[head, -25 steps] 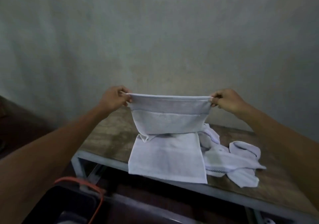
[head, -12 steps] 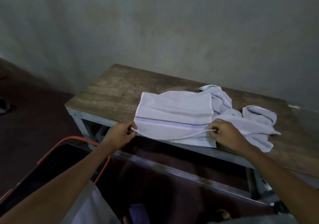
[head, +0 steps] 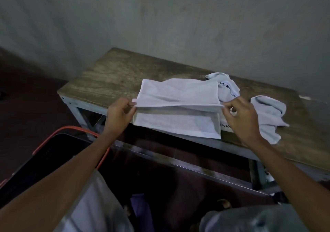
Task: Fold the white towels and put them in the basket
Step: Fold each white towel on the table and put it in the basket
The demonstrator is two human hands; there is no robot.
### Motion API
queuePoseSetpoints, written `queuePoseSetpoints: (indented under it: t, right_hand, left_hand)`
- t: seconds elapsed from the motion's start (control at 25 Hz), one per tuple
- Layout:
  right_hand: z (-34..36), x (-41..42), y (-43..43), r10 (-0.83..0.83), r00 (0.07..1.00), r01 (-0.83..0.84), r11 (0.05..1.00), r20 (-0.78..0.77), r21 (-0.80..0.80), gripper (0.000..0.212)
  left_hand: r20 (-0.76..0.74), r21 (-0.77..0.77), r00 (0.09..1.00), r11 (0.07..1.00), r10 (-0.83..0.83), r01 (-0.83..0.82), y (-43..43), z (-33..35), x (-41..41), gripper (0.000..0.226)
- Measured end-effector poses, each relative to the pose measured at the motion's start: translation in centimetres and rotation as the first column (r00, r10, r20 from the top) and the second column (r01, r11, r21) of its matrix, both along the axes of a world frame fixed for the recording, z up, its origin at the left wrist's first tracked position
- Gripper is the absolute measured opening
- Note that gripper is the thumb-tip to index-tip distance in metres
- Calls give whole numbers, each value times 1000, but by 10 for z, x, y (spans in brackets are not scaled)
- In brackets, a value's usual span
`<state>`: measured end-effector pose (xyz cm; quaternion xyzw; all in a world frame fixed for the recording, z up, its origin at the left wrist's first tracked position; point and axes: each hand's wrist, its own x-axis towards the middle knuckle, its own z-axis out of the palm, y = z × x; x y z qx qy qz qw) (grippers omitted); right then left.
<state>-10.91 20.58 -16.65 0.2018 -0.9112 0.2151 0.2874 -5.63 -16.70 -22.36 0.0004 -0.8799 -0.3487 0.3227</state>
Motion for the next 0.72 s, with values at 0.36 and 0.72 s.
queuePoseSetpoints:
  t: [0.36, 0.72]
  right_hand:
    - [-42, 11, 21, 137, 985, -167, 910, 105, 380, 14]
    - [-40, 18, 24, 172, 967, -241, 850, 186, 468, 35]
  left_hand:
    - [89, -508, 996, 860, 6, 41, -15, -30, 13, 22]
    - [42, -595, 992, 800, 116, -68, 2, -32, 13, 28]
